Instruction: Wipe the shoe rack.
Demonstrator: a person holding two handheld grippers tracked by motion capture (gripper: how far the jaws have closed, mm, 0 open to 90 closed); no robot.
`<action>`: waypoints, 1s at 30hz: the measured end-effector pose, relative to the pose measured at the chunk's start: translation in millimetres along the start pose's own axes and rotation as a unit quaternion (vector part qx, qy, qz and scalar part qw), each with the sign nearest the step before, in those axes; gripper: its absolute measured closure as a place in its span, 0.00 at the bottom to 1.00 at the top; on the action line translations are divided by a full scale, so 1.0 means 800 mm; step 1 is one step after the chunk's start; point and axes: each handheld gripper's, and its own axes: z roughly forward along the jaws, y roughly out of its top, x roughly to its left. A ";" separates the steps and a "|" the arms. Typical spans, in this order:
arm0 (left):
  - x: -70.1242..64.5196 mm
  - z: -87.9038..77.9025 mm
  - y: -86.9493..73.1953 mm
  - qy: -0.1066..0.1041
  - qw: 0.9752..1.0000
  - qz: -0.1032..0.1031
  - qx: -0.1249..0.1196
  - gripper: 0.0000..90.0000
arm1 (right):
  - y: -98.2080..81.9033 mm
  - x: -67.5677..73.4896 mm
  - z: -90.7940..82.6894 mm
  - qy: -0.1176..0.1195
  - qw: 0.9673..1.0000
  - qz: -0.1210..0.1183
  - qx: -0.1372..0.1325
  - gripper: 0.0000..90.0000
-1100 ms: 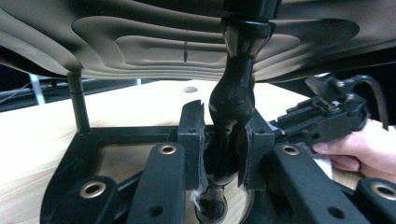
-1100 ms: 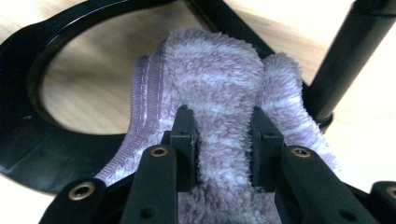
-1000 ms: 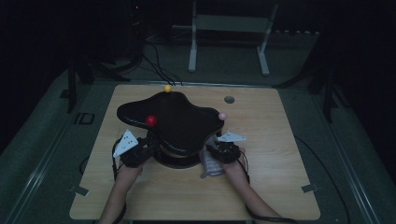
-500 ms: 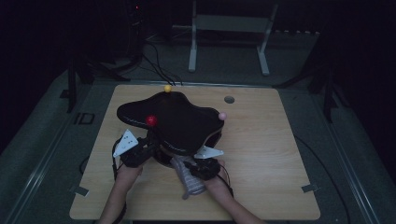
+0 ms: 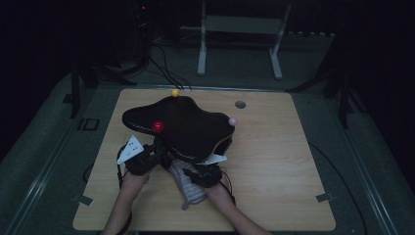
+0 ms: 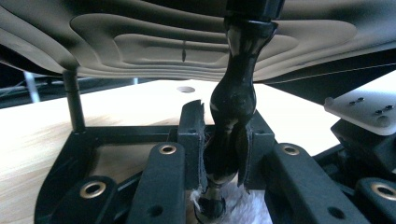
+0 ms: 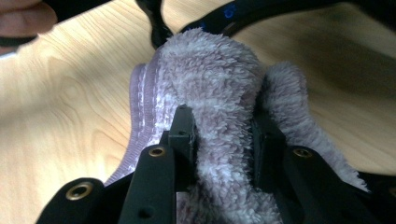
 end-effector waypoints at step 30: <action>-0.005 0.004 0.001 0.007 1.000 0.019 0.008 0.82 | -0.001 -0.116 -0.039 -0.150 0.986 0.076 0.001 0.73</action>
